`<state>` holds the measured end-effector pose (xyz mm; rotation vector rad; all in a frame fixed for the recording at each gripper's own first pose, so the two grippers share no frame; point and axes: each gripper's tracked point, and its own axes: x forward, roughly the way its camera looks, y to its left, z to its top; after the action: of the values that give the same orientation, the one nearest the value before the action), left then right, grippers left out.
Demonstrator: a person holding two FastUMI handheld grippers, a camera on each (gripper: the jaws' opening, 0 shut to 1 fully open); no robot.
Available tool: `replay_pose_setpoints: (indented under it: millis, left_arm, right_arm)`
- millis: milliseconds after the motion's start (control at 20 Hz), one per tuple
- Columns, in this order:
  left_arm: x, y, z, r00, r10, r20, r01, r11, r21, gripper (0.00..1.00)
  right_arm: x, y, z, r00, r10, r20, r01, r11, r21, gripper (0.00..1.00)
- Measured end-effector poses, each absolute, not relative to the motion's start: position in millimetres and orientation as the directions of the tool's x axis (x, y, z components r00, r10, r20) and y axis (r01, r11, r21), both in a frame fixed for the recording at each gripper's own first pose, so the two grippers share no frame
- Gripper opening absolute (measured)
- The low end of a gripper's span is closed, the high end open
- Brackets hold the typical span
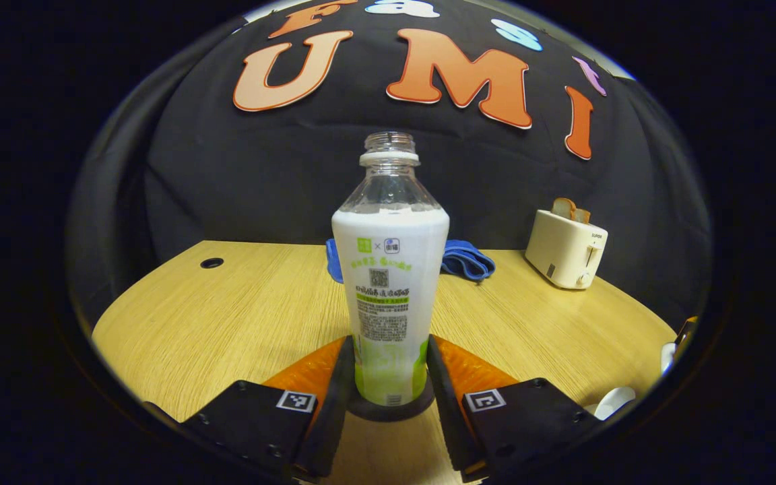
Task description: Open the teacup lid with one hand, grasp the water bottle and pour water into the teacup with the other hand; after pouring, place the water bottle on the coaster and then close the teacup lid.
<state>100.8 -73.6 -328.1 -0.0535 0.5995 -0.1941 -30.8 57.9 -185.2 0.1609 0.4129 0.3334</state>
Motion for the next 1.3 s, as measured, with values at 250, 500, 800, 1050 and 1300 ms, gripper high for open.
replay_pose_setpoints:
  millis: [250, 500, 800, 1050, 1300]
  left_arm:
    - [90.4, -75.6, -332.2, 0.792, -0.204, -0.575, 0.152, 0.979, -0.138, 0.9]
    - [74.1, -70.2, -327.8, 0.794, -0.184, -0.58, 0.147, 0.983, -0.11, 0.98]
    - [60.5, -65.9, -291.7, 0.844, -0.163, -0.51, 0.158, 0.986, -0.054, 0.98]
    - [47.4, -65.8, -273.0, 0.867, -0.15, -0.475, 0.156, 0.987, -0.027, 0.98]
    - [41.6, -62.8, -251.4, 0.89, -0.132, -0.435, 0.153, 0.988, 0.014, 0.98]
  right_arm:
    - [-30.3, 65.3, -188.6, 0.86, 0.349, -0.372, -0.289, 0.935, 0.208, 0.21]
    - [-32.9, 77.0, -193.3, 0.852, 0.361, -0.38, -0.302, 0.931, 0.207, 0.21]
    - [-34.0, 90.3, -205.2, 0.841, 0.368, -0.397, -0.31, 0.928, 0.206, 0.21]
    - [-32.5, 95.0, -216.8, 0.843, 0.334, -0.421, -0.295, 0.943, 0.156, 0.21]
    - [-35.6, 101.3, -223.5, 0.836, 0.342, -0.429, -0.3, 0.94, 0.166, 0.21]
